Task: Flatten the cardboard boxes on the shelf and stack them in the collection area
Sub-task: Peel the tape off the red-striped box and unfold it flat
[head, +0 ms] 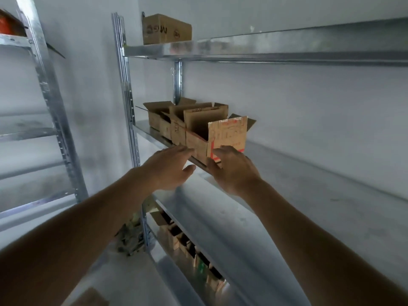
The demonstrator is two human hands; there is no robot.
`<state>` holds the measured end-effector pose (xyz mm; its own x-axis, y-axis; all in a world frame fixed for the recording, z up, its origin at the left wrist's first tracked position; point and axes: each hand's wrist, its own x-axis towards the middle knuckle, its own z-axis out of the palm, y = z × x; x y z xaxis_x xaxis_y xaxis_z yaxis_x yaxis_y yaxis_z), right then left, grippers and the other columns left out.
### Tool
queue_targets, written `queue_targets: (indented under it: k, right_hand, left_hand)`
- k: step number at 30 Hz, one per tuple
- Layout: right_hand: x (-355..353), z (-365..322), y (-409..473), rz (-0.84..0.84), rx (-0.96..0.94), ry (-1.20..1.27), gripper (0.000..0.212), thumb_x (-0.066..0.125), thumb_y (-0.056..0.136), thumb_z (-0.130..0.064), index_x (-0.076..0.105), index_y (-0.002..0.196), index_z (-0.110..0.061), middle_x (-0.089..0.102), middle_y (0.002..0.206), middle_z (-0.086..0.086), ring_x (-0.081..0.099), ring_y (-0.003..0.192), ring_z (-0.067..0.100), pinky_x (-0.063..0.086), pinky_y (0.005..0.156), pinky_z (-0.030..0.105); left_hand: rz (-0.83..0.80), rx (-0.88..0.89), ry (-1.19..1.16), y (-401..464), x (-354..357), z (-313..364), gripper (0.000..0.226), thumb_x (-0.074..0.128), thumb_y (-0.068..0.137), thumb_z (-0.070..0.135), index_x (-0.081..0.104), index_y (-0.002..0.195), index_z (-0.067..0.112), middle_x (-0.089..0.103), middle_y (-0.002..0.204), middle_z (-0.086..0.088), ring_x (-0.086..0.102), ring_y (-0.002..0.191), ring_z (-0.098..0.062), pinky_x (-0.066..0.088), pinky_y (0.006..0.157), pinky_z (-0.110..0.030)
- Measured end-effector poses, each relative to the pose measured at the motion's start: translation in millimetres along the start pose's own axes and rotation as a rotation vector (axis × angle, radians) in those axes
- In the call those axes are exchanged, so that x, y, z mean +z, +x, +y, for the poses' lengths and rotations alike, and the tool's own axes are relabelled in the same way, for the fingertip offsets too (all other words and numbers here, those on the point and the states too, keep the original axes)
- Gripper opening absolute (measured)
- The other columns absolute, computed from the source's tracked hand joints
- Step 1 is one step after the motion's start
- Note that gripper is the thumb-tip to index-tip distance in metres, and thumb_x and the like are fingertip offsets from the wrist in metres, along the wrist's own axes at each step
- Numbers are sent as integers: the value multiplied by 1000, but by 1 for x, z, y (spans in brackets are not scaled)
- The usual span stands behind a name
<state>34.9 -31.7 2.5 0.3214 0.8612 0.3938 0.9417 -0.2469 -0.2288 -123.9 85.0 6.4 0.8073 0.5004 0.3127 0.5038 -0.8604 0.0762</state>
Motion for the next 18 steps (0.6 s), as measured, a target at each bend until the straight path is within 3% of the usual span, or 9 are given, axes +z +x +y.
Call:
queue_targets:
  k: [6,11,18]
  right_hand:
    - [40,-4,68,-8,115,-7,36,45,102,-51,53,132,-33,62,128,0,65,104,24,59,86,48]
    - [58,9,111,58,201,16,41,50,101,-46,42,140,-40,56,126,-1,62,108,23,60,84,47]
    - [85,19,148,114,212,-70,19,55,102,-36,66,117,-34,52,119,-1,51,92,14,56,76,34]
  left_hand:
    - [-43,57,-80,57,21,-69,50,51,106,42,43,153,25,50,156,4,50,141,-20,43,116,-43]
    - [-37,82,-120,102,38,-98,37,55,105,37,54,139,24,64,137,5,62,122,-15,53,103,-39]
    - [-24,83,-167,137,59,-121,40,56,105,35,55,142,19,62,139,3,61,124,-17,51,106,-39]
